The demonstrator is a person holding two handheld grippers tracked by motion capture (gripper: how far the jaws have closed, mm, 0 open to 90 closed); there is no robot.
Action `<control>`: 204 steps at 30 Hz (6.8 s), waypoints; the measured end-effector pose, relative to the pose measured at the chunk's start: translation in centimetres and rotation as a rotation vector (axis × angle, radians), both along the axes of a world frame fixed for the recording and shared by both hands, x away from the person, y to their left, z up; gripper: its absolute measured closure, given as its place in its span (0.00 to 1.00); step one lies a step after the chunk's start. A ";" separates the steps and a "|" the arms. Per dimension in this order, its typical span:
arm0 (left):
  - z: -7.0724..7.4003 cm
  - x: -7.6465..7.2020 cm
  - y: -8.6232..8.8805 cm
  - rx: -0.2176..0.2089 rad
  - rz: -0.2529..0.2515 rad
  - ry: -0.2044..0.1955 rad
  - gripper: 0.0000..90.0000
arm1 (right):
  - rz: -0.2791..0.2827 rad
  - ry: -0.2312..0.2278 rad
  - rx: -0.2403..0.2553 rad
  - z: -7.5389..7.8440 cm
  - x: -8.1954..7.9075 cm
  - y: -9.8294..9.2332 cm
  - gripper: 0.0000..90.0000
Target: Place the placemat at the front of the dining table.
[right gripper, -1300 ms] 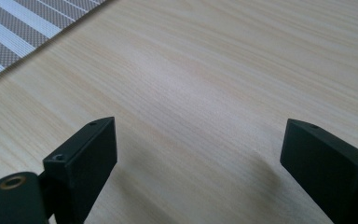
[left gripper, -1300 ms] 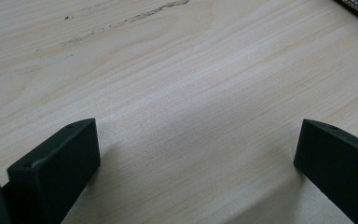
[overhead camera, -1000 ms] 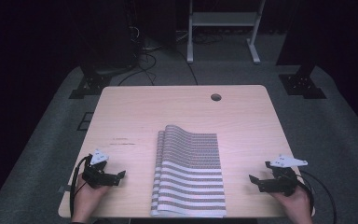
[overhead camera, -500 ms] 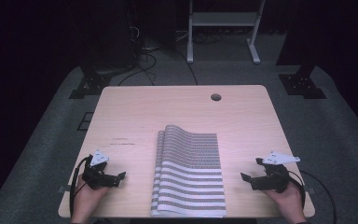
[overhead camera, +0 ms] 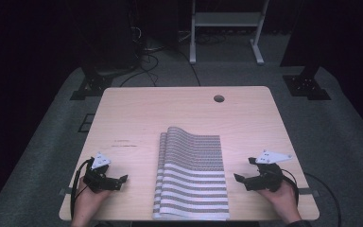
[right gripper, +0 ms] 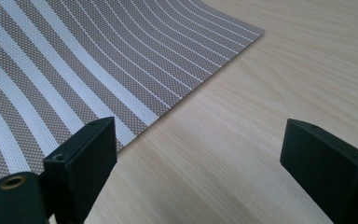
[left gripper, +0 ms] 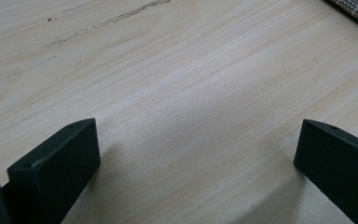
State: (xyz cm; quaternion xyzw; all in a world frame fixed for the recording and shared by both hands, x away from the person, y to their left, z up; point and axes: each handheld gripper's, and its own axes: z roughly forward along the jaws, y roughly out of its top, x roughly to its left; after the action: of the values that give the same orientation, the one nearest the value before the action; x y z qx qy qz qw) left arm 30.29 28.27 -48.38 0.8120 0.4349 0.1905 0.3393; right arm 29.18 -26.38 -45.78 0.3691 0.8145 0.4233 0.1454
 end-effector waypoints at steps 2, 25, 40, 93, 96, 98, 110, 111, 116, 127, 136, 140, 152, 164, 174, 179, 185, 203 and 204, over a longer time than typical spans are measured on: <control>0.0 0.0 0.0 -0.002 -0.001 0.001 0.00 | 0.007 -0.002 0.000 0.1 0.1 0.3 0.11; 0.0 -0.2 -0.8 -0.001 -0.052 0.003 0.00 | 0.076 -0.001 0.004 0.4 1.4 3.5 0.14; 0.0 -0.3 -0.8 0.001 -0.065 0.002 0.00 | 0.140 0.028 -0.049 -0.5 2.1 6.2 0.16; 0.0 -0.5 -1.4 -0.003 -0.096 0.002 0.00 | 0.036 0.088 -0.026 0.7 5.1 3.3 0.96; 0.0 -0.5 -1.4 0.001 -0.098 0.002 0.00 | 0.016 0.068 -0.029 1.1 5.6 3.1 0.96; 0.0 -0.5 -1.4 0.001 -0.098 0.002 0.00 | 0.005 0.059 -0.026 1.2 6.0 2.9 0.96; 0.0 -0.5 -1.4 -0.002 -0.096 0.004 0.00 | -0.057 0.049 -0.017 1.1 9.6 2.4 0.96; 0.0 -0.5 -1.4 -0.002 -0.096 0.003 0.00 | -0.061 0.046 -0.017 1.0 9.9 2.3 0.96; 0.0 -0.5 -1.4 -0.002 -0.096 0.003 0.00 | -0.085 0.050 -0.020 0.9 11.5 1.8 0.96; 0.0 -0.6 -1.5 -0.003 -0.093 -0.001 0.00 | -0.164 0.054 -0.048 0.5 14.9 1.1 0.96; 0.0 -0.6 -1.5 -0.003 -0.095 -0.001 0.00 | -0.216 0.026 0.009 1.7 15.1 -0.4 0.66; 0.0 -0.6 -1.5 -0.001 -0.101 -0.001 0.00 | -0.199 0.025 -0.007 2.1 13.6 -0.8 0.58; 0.0 -0.8 -1.5 0.000 -0.108 0.003 0.00 | -0.130 0.007 0.005 3.0 8.4 -0.4 0.54; 0.0 -1.1 -1.5 -0.001 -0.122 0.001 0.00 | -0.045 0.025 -0.005 1.8 3.9 2.7 0.52; 0.0 -1.3 -1.6 -0.003 -0.124 0.000 0.00 | 0.030 0.023 -0.007 1.1 0.5 5.4 0.51; 0.0 -1.3 -1.6 -0.002 -0.126 0.000 0.00 | 0.085 0.037 -0.027 0.5 -0.2 7.1 0.50; 0.0 -1.3 -1.6 -0.001 -0.126 0.001 0.00 | 0.130 0.050 -0.032 -0.3 -0.5 8.8 0.50; 0.0 -1.3 -1.6 -0.002 -0.128 0.000 0.00 | 0.224 0.032 -0.147 -1.7 -1.3 12.0 0.51; 0.0 -1.3 -1.6 -0.002 -0.128 0.000 0.00 | 0.225 0.031 -0.146 -1.7 -1.2 11.9 0.53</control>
State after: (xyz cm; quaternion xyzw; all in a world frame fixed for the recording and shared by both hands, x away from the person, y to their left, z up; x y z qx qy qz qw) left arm 29.00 26.70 -48.42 0.8380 0.3822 0.1678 0.3515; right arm 27.95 -14.44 -47.48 0.2702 0.8815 0.3711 0.1109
